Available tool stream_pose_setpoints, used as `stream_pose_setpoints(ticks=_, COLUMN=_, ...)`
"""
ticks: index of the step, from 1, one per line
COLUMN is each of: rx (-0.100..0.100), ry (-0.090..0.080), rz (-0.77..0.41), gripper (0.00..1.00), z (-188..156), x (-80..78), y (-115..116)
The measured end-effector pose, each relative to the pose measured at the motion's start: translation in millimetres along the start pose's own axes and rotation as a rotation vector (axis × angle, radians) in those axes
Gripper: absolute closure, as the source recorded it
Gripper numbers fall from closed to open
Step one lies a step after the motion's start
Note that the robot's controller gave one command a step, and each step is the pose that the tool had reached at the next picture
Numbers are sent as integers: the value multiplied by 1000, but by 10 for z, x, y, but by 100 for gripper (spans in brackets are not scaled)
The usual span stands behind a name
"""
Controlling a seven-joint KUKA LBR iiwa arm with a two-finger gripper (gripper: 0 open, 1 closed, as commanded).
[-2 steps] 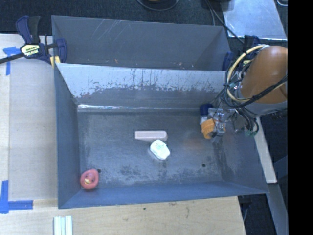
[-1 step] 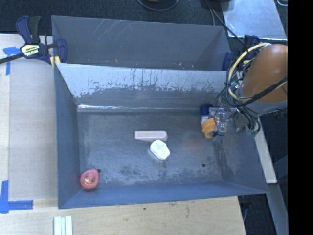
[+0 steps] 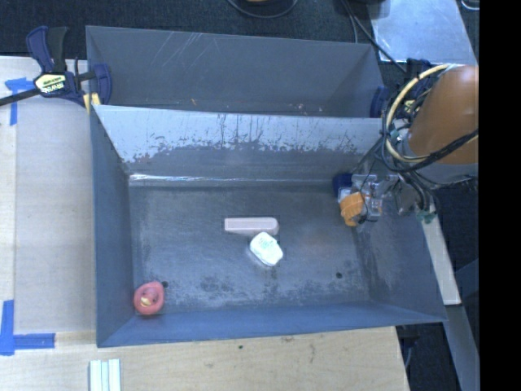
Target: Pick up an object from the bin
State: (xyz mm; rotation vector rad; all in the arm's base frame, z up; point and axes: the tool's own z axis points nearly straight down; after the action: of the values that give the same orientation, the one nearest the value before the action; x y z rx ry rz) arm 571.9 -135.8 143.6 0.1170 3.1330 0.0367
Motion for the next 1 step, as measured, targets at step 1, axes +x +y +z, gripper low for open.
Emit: stream_pose_setpoints(ticks=1, rx=1, ry=-6, rz=-1, gripper=100, z=-184, x=-14, y=1)
